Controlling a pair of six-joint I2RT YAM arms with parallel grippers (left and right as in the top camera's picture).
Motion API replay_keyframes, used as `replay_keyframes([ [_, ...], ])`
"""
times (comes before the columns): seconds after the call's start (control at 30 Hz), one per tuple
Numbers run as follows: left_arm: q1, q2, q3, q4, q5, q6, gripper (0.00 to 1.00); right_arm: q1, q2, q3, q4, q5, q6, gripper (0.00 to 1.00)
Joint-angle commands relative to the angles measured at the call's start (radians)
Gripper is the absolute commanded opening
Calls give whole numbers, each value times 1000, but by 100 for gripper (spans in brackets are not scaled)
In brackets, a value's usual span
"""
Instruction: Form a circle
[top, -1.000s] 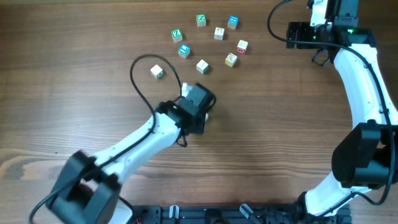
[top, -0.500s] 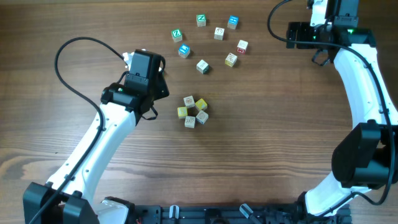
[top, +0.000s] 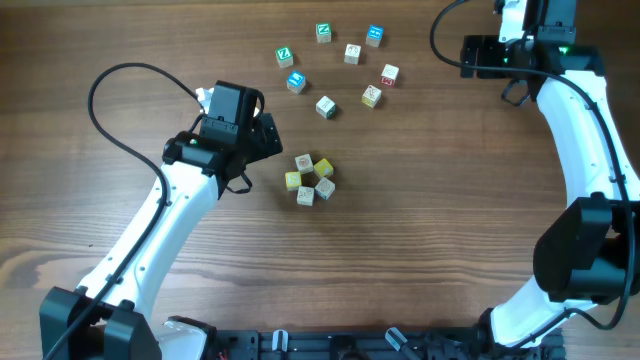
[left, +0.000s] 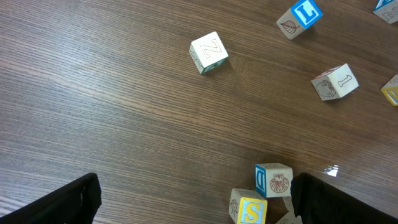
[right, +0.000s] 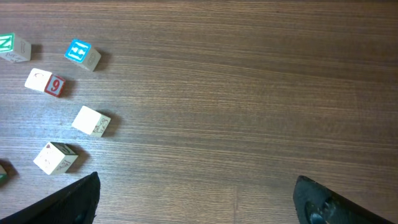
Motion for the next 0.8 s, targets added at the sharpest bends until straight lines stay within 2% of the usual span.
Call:
replay_keyframes([
  [0.0,5,8,-4,0,2,1,100,2,16,-10,2,7,12,100],
  [0.63,5,7,-4,0,1,1,100,2,16,-10,2,7,12,100],
  [0.77,8,-92,-4,-1,-104,2,100,2,16,-10,2,7,12,100],
])
